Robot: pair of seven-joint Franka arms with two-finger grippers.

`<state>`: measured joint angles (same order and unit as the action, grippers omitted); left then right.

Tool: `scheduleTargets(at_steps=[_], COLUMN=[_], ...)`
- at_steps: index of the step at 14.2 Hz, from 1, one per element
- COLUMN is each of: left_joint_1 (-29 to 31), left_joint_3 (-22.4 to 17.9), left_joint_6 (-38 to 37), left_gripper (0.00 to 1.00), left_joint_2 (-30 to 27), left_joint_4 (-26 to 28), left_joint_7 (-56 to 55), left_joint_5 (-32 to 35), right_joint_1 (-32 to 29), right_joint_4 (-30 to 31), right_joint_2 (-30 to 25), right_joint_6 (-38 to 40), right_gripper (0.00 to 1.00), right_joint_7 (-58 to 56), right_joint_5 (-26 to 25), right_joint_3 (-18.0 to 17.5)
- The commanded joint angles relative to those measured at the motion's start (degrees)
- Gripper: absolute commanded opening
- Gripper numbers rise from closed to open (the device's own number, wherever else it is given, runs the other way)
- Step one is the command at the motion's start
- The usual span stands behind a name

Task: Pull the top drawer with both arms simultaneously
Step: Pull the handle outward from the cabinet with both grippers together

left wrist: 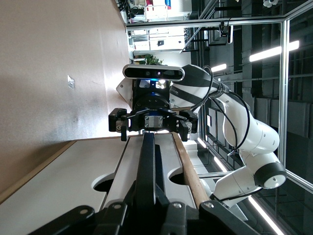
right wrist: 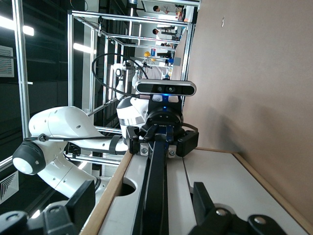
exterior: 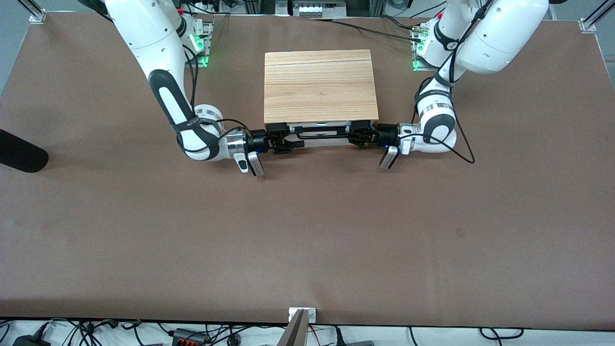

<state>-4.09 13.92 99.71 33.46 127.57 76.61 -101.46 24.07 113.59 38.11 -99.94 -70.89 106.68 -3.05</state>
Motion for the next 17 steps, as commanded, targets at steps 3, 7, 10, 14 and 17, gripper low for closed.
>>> scheduleTargets(at_steps=[3,7,10,14,17], left_joint_1=[1.3,1.3,1.3,1.3,1.2], left_joint_3=[0.4,0.3,0.4,0.4,0.4], left_joint_6=[-0.5,-0.5,-0.5,-0.5,-0.3], left_gripper=[0.01,0.01,0.01,0.01,0.01], left_joint_2=[-0.4,-0.4,-0.4,-0.4,-0.3], left_joint_4=[0.8,0.8,0.7,0.1,0.0], left_joint_7=[2.1,2.1,2.3,2.2,2.2], left_joint_5=[0.1,0.1,0.2,0.2,0.2], right_joint_1=[0.4,0.4,0.4,0.1,0.2], right_joint_4=[-2.6,-4.2,-4.2,-4.3,-4.4], right_joint_2=[1.8,2.8,2.7,2.6,2.6], right_joint_6=[-0.4,-0.4,-0.5,-0.6,-0.6], right_gripper=[0.89,0.65,0.09,0.0,0.0], right_joint_7=[-0.6,-0.2,0.0,0.0,-0.4], right_joint_5=[-2.2,-6.1,-6.0,-6.0,-5.9], right_joint_3=[0.0,0.0,0.0,-0.1,0.0])
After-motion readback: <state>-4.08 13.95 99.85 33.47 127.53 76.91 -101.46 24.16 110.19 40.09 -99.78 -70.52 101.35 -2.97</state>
